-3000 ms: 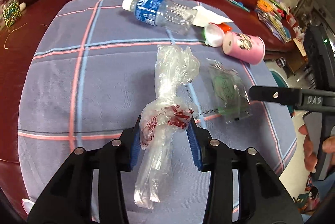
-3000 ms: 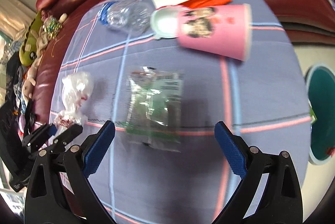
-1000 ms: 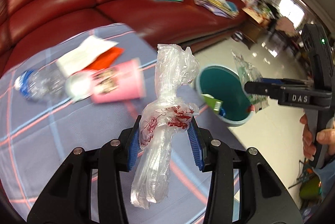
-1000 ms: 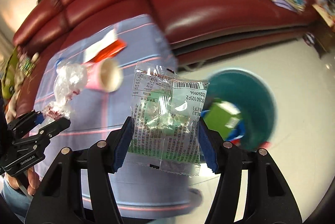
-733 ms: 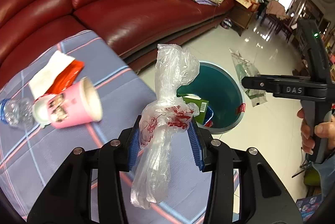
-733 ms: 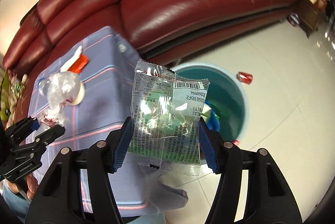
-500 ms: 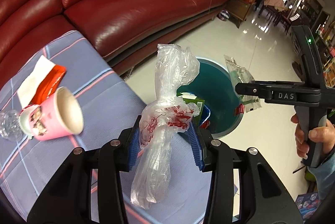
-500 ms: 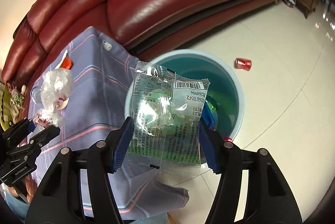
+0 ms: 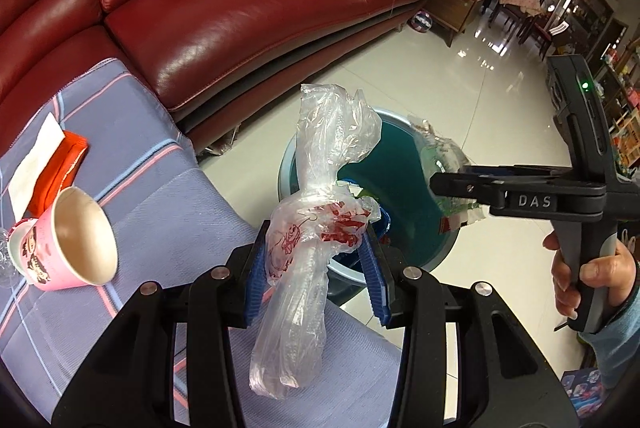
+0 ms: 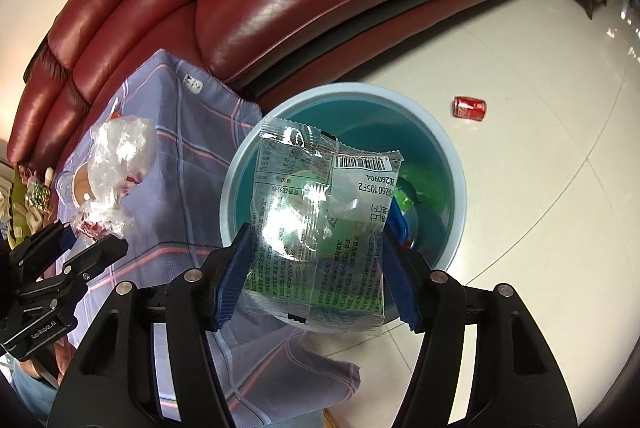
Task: Collect trash
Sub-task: 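Carry the plastic bag and snack packet over the bin and open both grippers, then move both open grippers back over the remaining trash on the table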
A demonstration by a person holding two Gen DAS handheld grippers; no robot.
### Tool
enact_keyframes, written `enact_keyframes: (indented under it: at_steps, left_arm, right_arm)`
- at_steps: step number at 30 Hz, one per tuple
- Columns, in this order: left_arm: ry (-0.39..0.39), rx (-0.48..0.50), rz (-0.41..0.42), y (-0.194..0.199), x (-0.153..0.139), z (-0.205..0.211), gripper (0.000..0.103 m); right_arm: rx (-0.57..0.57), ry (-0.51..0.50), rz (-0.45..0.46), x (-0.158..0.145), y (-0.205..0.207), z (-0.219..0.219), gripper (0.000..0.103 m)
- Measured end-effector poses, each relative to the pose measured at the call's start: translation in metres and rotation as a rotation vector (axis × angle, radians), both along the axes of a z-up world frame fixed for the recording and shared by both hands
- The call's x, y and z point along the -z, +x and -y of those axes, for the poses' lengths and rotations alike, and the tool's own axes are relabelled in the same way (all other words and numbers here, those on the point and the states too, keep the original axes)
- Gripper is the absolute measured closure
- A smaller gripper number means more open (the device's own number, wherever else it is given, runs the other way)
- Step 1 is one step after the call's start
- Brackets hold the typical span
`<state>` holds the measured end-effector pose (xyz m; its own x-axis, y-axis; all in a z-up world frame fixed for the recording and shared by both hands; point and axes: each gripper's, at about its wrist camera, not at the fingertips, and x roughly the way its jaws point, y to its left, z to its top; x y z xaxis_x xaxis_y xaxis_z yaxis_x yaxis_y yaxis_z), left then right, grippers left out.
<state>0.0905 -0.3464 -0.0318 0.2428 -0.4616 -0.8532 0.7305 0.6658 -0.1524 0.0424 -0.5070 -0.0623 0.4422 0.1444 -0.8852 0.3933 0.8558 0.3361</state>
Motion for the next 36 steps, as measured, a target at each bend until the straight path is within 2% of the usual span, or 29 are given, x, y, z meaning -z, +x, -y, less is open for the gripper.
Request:
enact_keyframes:
  at_steps: [6,12,16,21,22,25,29,36]
  left_arm:
    - [0.018,0.003,-0.008,0.000,0.005,0.006,0.063]
    - [0.021,0.010,-0.020,-0.001,0.009,0.016,0.062]
    - [0.017,0.021,-0.033,-0.004,0.015,0.025,0.061]
    - [-0.001,0.015,-0.067,-0.003,0.025,0.034,0.060]
    - [-0.001,0.011,-0.067,-0.004,0.026,0.035,0.058]
    - [0.006,0.002,-0.044,-0.009,0.027,0.040,0.043]
    - [0.008,0.000,-0.025,-0.013,0.024,0.046,0.028]
    - [0.016,-0.040,-0.022,-0.011,0.019,0.035,0.024]
  right_arm:
    - [0.018,0.059,-0.021,0.013,0.002,0.004,0.029]
    - [0.029,0.041,-0.019,0.009,-0.001,0.008,0.023]
    - [0.048,0.020,-0.008,0.000,-0.007,0.014,0.013]
    - [0.041,0.002,-0.008,-0.011,-0.011,0.017,0.009]
    - [0.038,-0.001,-0.007,-0.013,-0.011,0.017,0.008]
    - [0.025,-0.015,0.000,-0.018,-0.010,0.016,0.007]
    - [0.031,-0.013,0.001,-0.019,-0.009,0.016,0.007]
    - [0.019,-0.015,-0.009,-0.018,-0.007,0.009,0.007]
